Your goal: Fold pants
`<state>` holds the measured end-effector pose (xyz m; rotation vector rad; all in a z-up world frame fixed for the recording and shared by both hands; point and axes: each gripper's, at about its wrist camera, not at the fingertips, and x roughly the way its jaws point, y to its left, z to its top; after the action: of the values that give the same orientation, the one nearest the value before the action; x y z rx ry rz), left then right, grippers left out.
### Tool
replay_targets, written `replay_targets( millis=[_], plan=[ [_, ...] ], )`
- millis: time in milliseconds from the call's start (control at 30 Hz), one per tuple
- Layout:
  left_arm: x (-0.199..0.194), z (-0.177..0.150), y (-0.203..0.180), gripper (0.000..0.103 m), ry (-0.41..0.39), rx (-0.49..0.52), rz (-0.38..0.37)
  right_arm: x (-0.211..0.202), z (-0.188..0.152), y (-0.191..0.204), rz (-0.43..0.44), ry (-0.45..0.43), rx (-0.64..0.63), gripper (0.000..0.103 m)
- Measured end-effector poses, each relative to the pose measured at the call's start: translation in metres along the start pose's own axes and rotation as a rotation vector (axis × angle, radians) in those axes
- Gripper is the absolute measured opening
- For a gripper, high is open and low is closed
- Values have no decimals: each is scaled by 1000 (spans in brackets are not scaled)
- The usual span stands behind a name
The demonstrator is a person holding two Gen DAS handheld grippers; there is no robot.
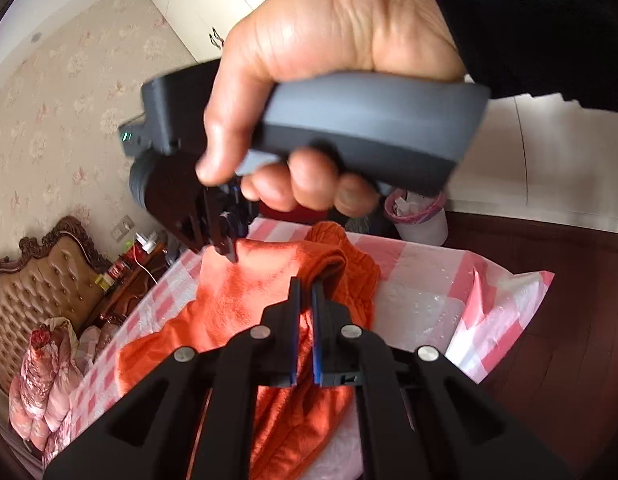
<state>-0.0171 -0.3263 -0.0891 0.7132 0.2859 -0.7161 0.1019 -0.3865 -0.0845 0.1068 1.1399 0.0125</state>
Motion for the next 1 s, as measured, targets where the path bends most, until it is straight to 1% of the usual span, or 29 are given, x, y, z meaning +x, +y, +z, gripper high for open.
replay_targets(
  millis=[33, 67, 100, 133, 200, 233, 267, 300, 333, 367, 400, 433, 467, 500, 533, 567, 600, 633, 667, 700, 733, 767, 800, 833, 900, 967, 1000],
  plan=[
    [3, 0, -1, 9, 0, -8, -17, 8, -3, -2, -26, 14, 0, 4],
    [3, -1, -1, 22, -8, -22, -51, 12, -6, -4, -45, 15, 0, 7],
    [2, -2, 2, 42, -12, -33, -70, 14, -9, -5, -53, 2, -2, 10],
    [-1, -3, 6, 46, -18, -49, -86, 12, -12, -6, -52, -22, -4, 14],
    [-16, -8, 22, 47, -24, -101, -123, 3, -17, -6, -94, -80, -14, 48],
    [-27, -11, 41, 48, -24, -162, -148, -4, -19, -6, -131, -108, -13, 53],
    [-38, -17, 65, 54, -19, -242, -165, -16, -22, -9, -155, -151, 2, 57],
    [-47, -25, 90, 58, -9, -329, -178, -26, -27, -14, -149, -179, 29, 62],
    [-55, -41, 124, 59, 11, -451, -184, -34, -33, -20, -135, -190, 66, 65],
    [-57, -58, 153, 60, 38, -553, -173, -37, -37, -25, -131, -189, 94, 67],
    [-55, -77, 180, 60, 73, -649, -155, -38, -45, -30, -131, -176, 123, 67],
    [-48, -102, 211, 60, 128, -766, -142, -36, -51, -31, -130, -161, 134, 67],
    [-39, -125, 233, 58, 173, -861, -155, -31, -60, -32, -125, -134, 142, 67],
    [-33, -143, 249, 58, 208, -940, -190, -26, -67, -31, -113, -118, 145, 67],
    [-22, -169, 265, 58, 267, -1063, -275, -21, -72, -30, -98, -108, 152, 66],
    [-17, -188, 271, 58, 297, -1149, -344, -18, -77, -30, -85, -102, 164, 56],
    [-12, -205, 272, 58, 323, -1223, -421, -15, -82, -31, -63, -99, 187, 43],
    [-12, -217, 272, 58, 348, -1260, -452, -14, -86, -33, -25, -100, 218, 37],
    [-12, -224, 268, 58, 363, -1277, -461, -12, -89, -34, -2, -103, 238, 33],
    [-13, -230, 265, 58, 367, -1295, -493, -11, -92, -33, 4, -108, 250, 32],
    [-11, -234, 260, 57, 380, -1319, -543, -10, -94, -31, -1, -110, 251, 31],
    [-8, -237, 255, 52, 393, -1333, -586, -9, -96, -29, -5, -117, 256, 30],
    [-5, -236, 253, 46, 396, -1331, -614, -8, -99, -27, -5, -126, 271, 30],
    [-3, -234, 254, 42, 404, -1323, -631, -8, -101, -27, -3, -133, 289, 29],
    [5, -234, 251, 16, 428, -1310, -651, -8, -107, -26, -12, -165, 333, 28],
    [12, -231, 254, 9, 439, -1257, -616, -7, -109, -24, -33, -190, 356, 27],
    [17, -227, 257, 7, 434, -1246, -611, -6, -108, -22, -50, -206, 370, 26]
  ],
)
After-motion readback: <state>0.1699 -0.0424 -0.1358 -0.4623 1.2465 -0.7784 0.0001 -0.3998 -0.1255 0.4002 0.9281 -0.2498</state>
